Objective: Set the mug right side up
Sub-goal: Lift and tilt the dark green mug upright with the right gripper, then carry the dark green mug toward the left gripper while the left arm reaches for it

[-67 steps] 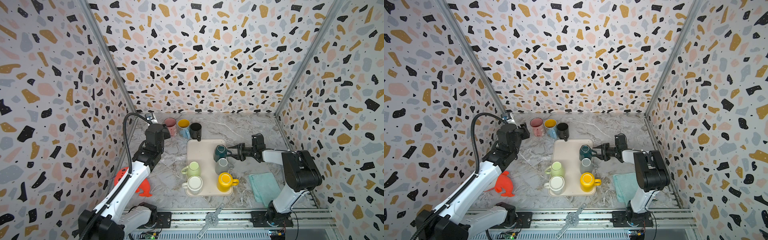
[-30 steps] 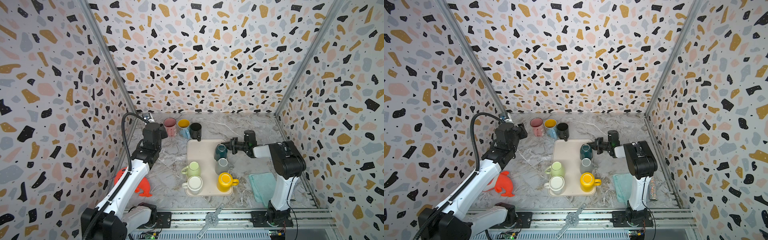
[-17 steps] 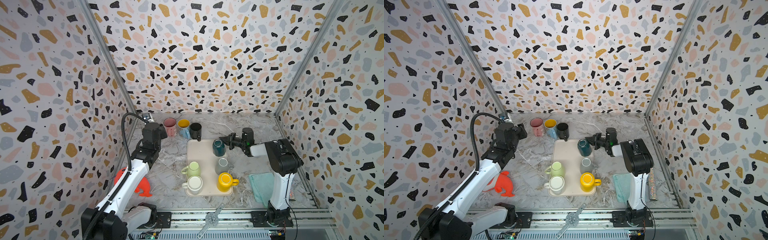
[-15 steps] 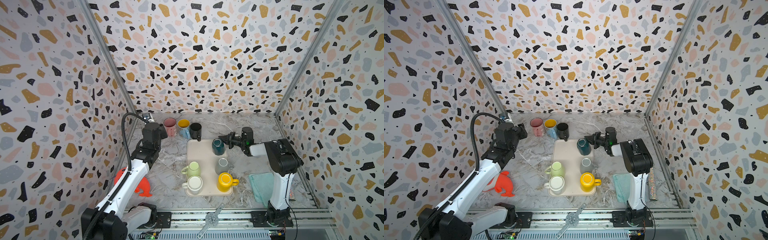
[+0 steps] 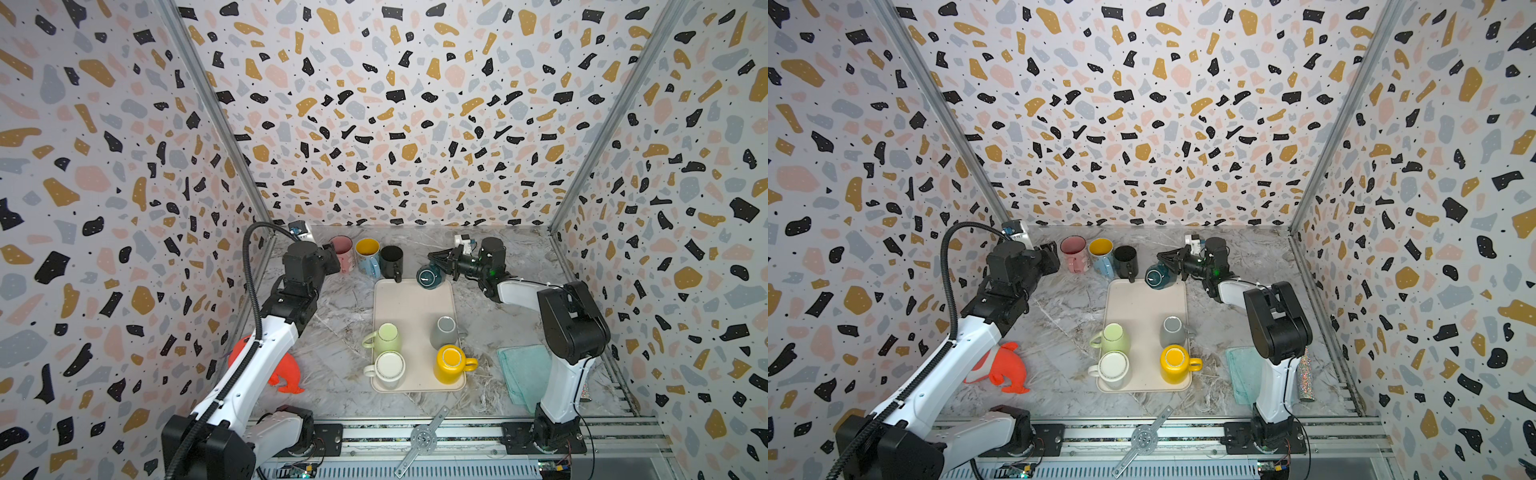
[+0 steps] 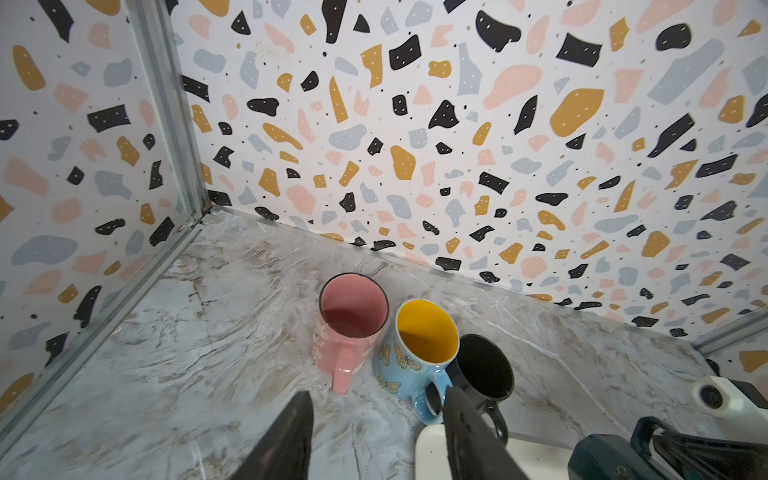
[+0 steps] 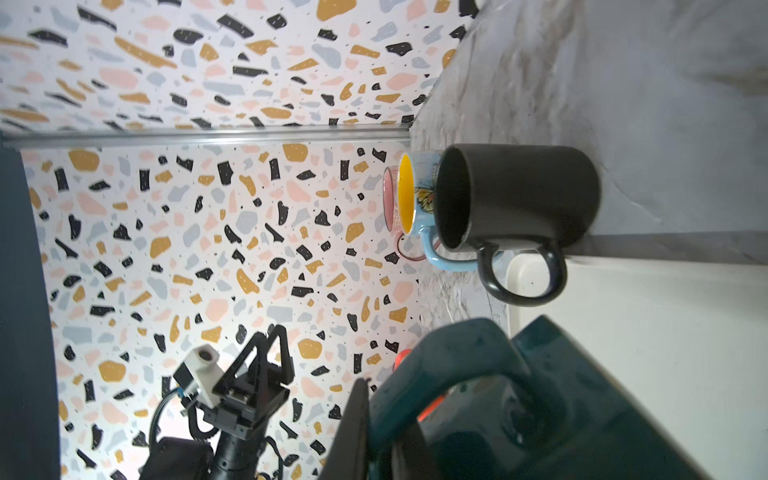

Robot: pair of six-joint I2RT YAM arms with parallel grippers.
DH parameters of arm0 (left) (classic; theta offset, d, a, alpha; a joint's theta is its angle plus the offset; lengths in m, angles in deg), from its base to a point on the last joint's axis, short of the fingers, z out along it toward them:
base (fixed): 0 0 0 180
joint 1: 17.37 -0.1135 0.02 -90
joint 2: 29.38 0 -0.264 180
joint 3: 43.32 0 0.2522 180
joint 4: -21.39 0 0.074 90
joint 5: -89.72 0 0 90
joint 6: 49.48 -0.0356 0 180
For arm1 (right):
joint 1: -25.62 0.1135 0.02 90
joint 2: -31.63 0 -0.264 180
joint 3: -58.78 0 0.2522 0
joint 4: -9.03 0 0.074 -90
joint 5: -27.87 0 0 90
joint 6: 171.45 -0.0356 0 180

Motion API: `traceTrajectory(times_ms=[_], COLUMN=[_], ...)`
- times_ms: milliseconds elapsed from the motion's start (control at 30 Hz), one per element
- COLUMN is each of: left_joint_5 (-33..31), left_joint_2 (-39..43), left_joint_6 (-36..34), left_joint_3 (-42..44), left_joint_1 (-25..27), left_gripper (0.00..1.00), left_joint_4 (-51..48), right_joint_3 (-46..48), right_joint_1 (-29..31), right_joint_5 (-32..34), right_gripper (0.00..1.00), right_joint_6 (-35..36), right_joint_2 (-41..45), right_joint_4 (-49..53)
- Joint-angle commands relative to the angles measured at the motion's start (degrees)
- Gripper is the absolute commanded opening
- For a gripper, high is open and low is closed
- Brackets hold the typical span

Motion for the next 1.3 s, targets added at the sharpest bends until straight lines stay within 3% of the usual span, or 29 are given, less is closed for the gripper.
traceTrajectory(times_ms=[0, 167, 400, 633, 867, 1033, 1267], left_joint_5=[5.2, 10.4, 20.4, 33.7, 39.6, 34.6, 37.3], left_joint_2=[-1.1, -3.2, -6.2, -9.7, -11.5, -12.1, -14.2], left_joint_6=[0.6, 0.4, -1.0, -5.4, -16.4, -23.7, -26.5], left_joint_3=[-3.1, -6.1, -11.5, -17.6, -22.7, -24.7, -28.2], left_joint_1=[-0.4, -0.4, -0.3, 0.0, 3.2, 9.3, 10.7], left_gripper=[0.52, 0.52, 0.52, 0.55, 0.6, 0.62, 0.62], left_joint_4=[3.3, 3.1, 3.1, -1.1, -11.7, -16.6, -20.6], right_joint_3=[-4.4, -9.8, -7.2, 0.6, 5.2, 8.8, 12.2], right_joint_1=[1.7, 6.1, 13.4, 21.2, 28.9, 31.9, 33.8], right_joint_5=[0.1, 10.3, 27.4, 46.2, 65.2, 73.3, 80.8], right_gripper=[0.0, 0.0, 0.0, 0.0, 0.0, 0.0, 0.0], right_joint_6=[14.7, 41.2, 64.0, 83.3, 102.7, 113.2, 126.1], right_joint_2=[7.0, 13.2, 21.0, 26.7, 26.3, 25.2, 22.8], right_joint_4=[3.7, 26.2, 34.2, 31.6, 26.0, 17.4, 4.8])
